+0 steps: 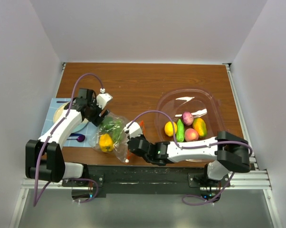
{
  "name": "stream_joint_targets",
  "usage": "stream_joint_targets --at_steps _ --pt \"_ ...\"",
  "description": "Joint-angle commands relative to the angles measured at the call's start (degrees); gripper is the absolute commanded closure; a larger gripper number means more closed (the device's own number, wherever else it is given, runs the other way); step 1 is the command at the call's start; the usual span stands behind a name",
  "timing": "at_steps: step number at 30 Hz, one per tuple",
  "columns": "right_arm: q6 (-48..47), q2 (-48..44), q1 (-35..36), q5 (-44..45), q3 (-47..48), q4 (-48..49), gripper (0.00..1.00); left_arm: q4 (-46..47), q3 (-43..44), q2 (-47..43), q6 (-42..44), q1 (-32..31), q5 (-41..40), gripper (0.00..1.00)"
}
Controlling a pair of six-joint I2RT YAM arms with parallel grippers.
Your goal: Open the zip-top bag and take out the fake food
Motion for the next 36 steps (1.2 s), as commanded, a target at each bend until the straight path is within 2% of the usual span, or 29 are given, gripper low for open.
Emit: stream_joint_targets --at_steps 1,3,7,8,10,11,17,28,29,30,31,33,34,35,36 --pt "-0.7 4.9 0.2 -2.2 0.5 7.6 0.98 2.6 -1.6 0.2 1.6 -0.3 -1.1 0.18" --pt "-1.3 7.1 0.2 -2.7 1.1 9.2 0.95 2.5 -2.0 0.2 1.5 -0.7 -1.0 0.18" --pt "-2.5 11.4 0.1 -2.7 2.7 11.8 0.84 2.3 -3.0 0.0 0.8 -3.1 -2.1 0.19" --pt "-2.7 11.7 0.1 -2.9 2.8 13.5 0.62 2.2 -3.0 0.1 0.6 -4.6 -2.5 0.19" --pt "-3.0 12.5 -0.1 -3.1 3.6 14.6 0.37 2.1 -3.2 0.1 -0.4 -6.5 -2.9 0.19" --pt "-3.1 13.2 -0.1 -2.9 3.9 15.6 0.3 2.2 -3.2 0.2 -0.8 -8.7 -3.6 0.19" --pt "-1.9 15.4 -0.7 0.6 6.0 16.1 0.14 1.3 -3.4 1.0 -2.7 -13.3 -3.7 0.2" --pt "0.6 18.7 -2.9 0.0 6.1 17.1 0.15 -3.3 -5.3 -1.3 -2.5 -13.3 0.8 0.29" --pt "0.7 18.9 -3.0 -0.1 6.1 17.1 0.16 -4.4 -5.4 -1.5 -2.6 -13.3 2.6 0.32" --pt "1.1 19.3 -3.0 -0.1 6.1 17.1 0.18 -4.9 -5.3 -1.6 -2.5 -13.3 3.4 0.43" --pt "1.2 19.6 -3.0 -0.2 6.0 17.1 0.2 -5.4 -5.3 -1.7 -2.5 -13.3 4.3 0.5" --pt "1.3 19.4 -3.1 -0.2 5.6 17.4 0.32 -7.1 -5.0 -1.4 -2.2 -13.3 6.1 0.66" --pt "1.3 18.7 -3.1 -0.3 4.8 17.8 0.37 -7.5 -4.8 -1.4 -2.0 -13.3 6.6 0.69" --pt "1.3 18.2 -3.1 -0.2 4.4 18.3 0.48 -8.0 -4.7 -1.5 -2.0 -13.3 7.0 0.7" --pt "1.4 17.5 -3.1 0.0 3.6 18.5 0.55 -8.2 -4.5 -1.6 -1.9 -13.3 7.3 0.71"
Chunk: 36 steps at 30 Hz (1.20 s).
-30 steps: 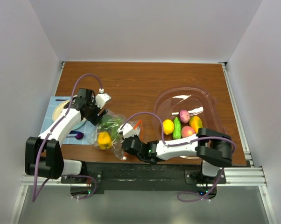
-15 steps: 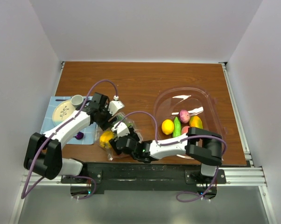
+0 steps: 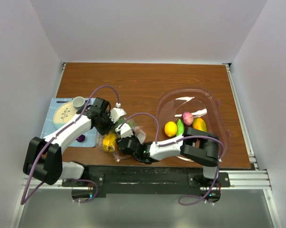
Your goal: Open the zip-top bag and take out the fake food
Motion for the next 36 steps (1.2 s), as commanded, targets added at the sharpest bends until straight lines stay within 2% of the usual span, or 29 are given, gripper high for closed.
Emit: stream_joint_targets --at_steps 1,2,3,5,9,17,22,28,29,30,33,34,36 --pt "1.5 -3.7 -0.4 2.3 -1.4 3.6 0.61 -3.1 0.7 -1.3 -0.2 -0.1 4.8 0.74" --pt "1.5 -4.4 -0.4 2.5 -1.9 3.8 0.69 -3.2 0.9 -1.3 -0.2 -0.1 5.3 0.78" --pt "1.7 -5.3 -0.4 2.9 -3.0 4.0 0.81 -3.2 0.9 -1.2 -0.3 -0.1 5.3 0.89" --pt "1.8 -7.9 -0.4 4.1 -4.2 4.3 0.99 -2.7 0.9 -1.1 -0.6 -0.1 4.7 1.0" --pt "2.8 -11.9 -0.2 4.6 -7.3 3.1 1.0 -1.6 2.0 -1.0 -1.1 0.1 3.2 1.0" --pt "4.9 -23.2 0.6 5.9 -13.4 -2.2 1.0 -0.6 5.4 0.1 0.3 5.6 2.4 1.0" --pt "3.9 -20.4 0.6 6.3 -13.3 -2.7 1.0 -1.5 6.1 0.8 -0.7 5.8 4.8 1.0" --pt "3.7 -14.1 0.6 5.1 -10.6 -0.1 1.0 0.0 7.6 3.8 -3.9 5.2 5.1 0.8" --pt "3.2 -12.9 0.6 5.1 -10.5 0.6 0.96 0.4 8.3 4.2 -4.3 5.2 4.7 0.73" --pt "2.9 -12.5 0.6 5.1 -10.3 1.3 0.84 0.9 8.6 4.9 -4.9 5.0 3.9 0.71" --pt "0.8 -10.5 0.6 5.1 -9.2 4.1 0.67 2.8 9.7 7.5 -5.5 4.4 0.5 0.7" --pt "0.2 -10.2 0.6 4.9 -8.9 5.8 0.5 3.3 10.0 8.3 -5.7 4.1 0.1 0.7" --pt "-1.2 -8.9 0.6 4.8 -7.8 7.3 0.42 4.4 10.1 10.0 -5.9 3.1 -2.4 0.71"
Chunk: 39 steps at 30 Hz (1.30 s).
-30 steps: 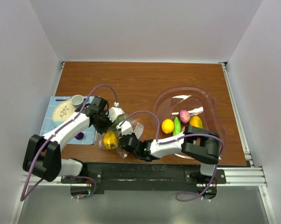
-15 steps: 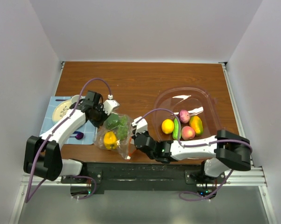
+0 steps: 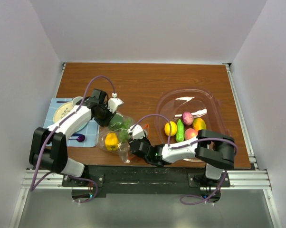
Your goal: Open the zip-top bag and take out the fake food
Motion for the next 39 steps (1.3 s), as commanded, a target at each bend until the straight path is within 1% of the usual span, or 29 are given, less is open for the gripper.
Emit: stream_joint_targets --at_steps 1,3,6,11,17,20,21,23,24,25,26,32,35,39 --pt "-2.8 1.4 0.2 0.9 4.3 8.0 0.39 4.6 2.5 3.2 -2.0 -2.0 -4.9 0.71" --pt "-3.8 2.8 0.2 1.3 5.6 9.2 0.36 4.9 2.6 4.7 -2.1 -2.8 -5.4 0.71" --pt "-4.9 4.8 0.0 1.3 7.9 10.3 0.35 5.0 2.5 6.0 -2.1 -4.2 -5.7 0.73" --pt "-5.9 6.9 -0.1 1.5 10.7 10.9 0.35 4.4 1.4 6.1 -1.5 -7.0 -6.2 0.74" --pt "-6.5 9.7 -0.9 1.4 13.1 10.7 0.36 2.2 0.6 5.6 -0.7 -9.9 -3.7 0.76" --pt "-5.5 10.1 -1.5 0.4 13.1 9.5 0.45 1.6 0.4 5.2 -0.5 -10.2 -3.3 0.77" --pt "-5.2 10.2 -1.5 0.2 12.9 9.4 0.57 1.8 0.2 4.9 -0.4 -10.1 -3.3 0.77" --pt "-4.7 9.7 -1.6 0.0 12.0 9.4 0.68 1.8 -0.4 4.5 -0.2 -10.1 -3.9 0.78" --pt "-4.4 9.6 -1.6 -0.1 11.6 9.4 0.77 1.9 -0.6 4.4 -0.3 -10.1 -4.0 0.78" --pt "-3.9 9.1 -1.6 0.0 11.0 9.4 0.96 1.9 -1.0 4.2 -0.2 -10.1 -4.5 0.79" --pt "-3.6 8.3 -1.6 0.3 10.3 9.2 1.0 2.0 -1.2 3.9 -0.1 -10.1 -4.8 0.79" --pt "-1.9 1.7 -1.4 0.7 6.0 7.0 1.0 4.0 -3.1 2.7 -0.3 -10.1 -8.1 0.82" --pt "-0.9 -3.7 -0.8 -0.9 3.7 4.4 1.0 5.2 -4.0 2.9 0.0 -9.4 -8.9 0.84" --pt "1.8 -11.9 0.1 -3.1 0.3 -1.3 1.0 6.2 -3.9 3.2 0.4 -7.2 -8.9 0.86"
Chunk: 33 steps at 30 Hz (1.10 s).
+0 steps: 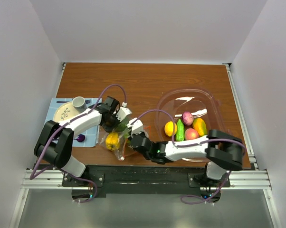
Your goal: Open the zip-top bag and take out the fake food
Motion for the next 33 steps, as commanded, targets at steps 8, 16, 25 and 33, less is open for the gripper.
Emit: stream_joint_targets --at_steps 8,16,25,33 --pt "4.5 -28.5 2.3 0.7 -6.1 -19.1 1.0 2.8 0.7 -0.6 2.0 5.6 -0.9 0.88" --pt "3.0 -44.9 2.3 9.2 -4.5 -36.1 1.0 2.1 0.9 -2.0 2.0 6.2 -0.4 0.89" --pt "4.4 -40.1 2.3 11.5 -0.6 -41.8 1.0 -8.4 8.3 -8.0 0.3 6.4 10.9 0.78" --pt "3.1 -37.5 2.3 11.2 -0.2 -38.6 1.0 -25.5 9.1 -9.3 9.2 6.3 24.1 0.32"
